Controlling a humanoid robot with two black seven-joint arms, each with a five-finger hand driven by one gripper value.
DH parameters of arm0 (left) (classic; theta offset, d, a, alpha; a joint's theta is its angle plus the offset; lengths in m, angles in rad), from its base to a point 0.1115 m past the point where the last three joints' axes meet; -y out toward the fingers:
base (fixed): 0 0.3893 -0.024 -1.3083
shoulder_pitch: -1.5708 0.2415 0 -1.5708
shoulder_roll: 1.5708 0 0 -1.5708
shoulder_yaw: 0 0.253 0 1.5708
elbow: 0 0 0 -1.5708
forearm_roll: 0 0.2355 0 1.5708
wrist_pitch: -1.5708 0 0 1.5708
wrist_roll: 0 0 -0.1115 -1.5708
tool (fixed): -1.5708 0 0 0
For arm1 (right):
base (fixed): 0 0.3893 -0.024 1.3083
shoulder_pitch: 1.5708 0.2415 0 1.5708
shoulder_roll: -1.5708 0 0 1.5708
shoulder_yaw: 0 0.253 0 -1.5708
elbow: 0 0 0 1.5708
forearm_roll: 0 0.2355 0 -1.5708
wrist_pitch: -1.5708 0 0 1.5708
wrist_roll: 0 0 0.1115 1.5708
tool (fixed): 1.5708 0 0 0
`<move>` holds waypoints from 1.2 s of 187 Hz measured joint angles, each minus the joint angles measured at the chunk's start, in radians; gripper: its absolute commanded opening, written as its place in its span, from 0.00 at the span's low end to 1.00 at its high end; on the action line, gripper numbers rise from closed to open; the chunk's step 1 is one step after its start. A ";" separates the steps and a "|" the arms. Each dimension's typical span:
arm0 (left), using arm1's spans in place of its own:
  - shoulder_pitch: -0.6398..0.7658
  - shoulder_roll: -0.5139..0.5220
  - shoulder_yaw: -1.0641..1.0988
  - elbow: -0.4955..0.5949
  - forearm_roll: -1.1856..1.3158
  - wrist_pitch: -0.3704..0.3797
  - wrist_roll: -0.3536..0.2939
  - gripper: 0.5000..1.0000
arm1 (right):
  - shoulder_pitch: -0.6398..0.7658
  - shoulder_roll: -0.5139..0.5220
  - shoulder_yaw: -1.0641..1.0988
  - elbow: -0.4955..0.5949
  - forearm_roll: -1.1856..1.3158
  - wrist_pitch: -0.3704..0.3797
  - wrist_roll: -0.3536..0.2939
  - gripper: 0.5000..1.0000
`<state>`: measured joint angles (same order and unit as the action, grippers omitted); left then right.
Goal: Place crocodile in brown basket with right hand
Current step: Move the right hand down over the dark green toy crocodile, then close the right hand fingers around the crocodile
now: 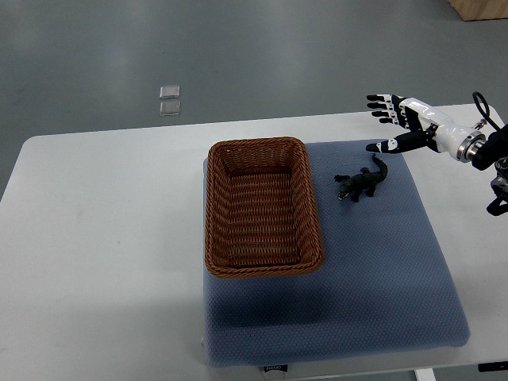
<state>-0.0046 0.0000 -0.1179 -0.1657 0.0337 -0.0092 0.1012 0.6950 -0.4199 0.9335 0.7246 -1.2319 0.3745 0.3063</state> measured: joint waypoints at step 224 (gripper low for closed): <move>0.000 0.000 0.000 0.000 0.000 0.000 0.000 1.00 | 0.172 -0.069 -0.682 0.046 -0.290 -0.365 0.084 0.86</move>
<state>-0.0046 0.0000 -0.1181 -0.1657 0.0338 -0.0092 0.1015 0.8674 -0.4888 0.2518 0.7701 -1.5215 0.0097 0.3907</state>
